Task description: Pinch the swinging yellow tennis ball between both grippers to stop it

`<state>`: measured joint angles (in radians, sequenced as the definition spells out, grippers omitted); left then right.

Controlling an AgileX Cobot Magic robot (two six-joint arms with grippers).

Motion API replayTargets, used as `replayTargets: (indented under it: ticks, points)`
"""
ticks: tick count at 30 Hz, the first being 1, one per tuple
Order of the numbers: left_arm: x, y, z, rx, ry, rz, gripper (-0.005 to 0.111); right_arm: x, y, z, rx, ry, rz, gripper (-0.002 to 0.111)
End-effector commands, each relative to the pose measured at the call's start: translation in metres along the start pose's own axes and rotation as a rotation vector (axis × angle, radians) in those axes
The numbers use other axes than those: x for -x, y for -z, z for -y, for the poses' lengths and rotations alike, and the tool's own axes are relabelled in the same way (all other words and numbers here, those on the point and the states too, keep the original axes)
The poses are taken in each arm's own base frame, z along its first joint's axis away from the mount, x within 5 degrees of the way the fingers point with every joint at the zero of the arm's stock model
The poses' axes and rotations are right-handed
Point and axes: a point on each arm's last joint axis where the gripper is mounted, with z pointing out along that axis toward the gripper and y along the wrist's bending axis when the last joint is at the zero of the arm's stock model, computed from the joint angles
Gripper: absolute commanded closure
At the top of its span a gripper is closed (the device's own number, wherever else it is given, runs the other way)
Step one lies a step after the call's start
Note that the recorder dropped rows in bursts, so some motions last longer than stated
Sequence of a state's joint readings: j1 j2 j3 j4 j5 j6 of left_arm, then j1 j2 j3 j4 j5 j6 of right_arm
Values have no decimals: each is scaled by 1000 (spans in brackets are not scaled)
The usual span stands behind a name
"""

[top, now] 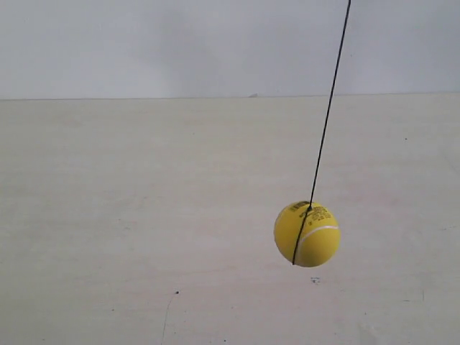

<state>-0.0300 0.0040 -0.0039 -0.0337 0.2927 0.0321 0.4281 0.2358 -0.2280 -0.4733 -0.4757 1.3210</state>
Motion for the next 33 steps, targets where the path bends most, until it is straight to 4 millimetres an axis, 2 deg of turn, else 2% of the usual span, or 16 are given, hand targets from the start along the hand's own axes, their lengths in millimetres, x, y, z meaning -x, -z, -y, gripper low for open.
replayTargets:
  ticks: [1,9,11,19,23,28,33]
  points:
    - [-1,0,0,2,-4,-2,102,-5,14,21,-92,-89,94,108]
    - [-1,0,0,2,-4,-2,102,-17,45,47,-183,48,217,108]
    - [-1,0,0,2,-4,-2,102,-12,49,43,-166,141,267,108]
    - [-1,0,0,2,-4,-2,102,-13,52,53,-377,402,272,108]
    - [-1,0,0,2,-4,-2,102,-21,56,68,-576,557,131,108]
    - [-1,0,0,2,-4,-2,102,-35,68,88,-826,690,-138,108]
    - [-1,0,0,2,-4,-2,102,-41,74,94,-860,957,-390,108]
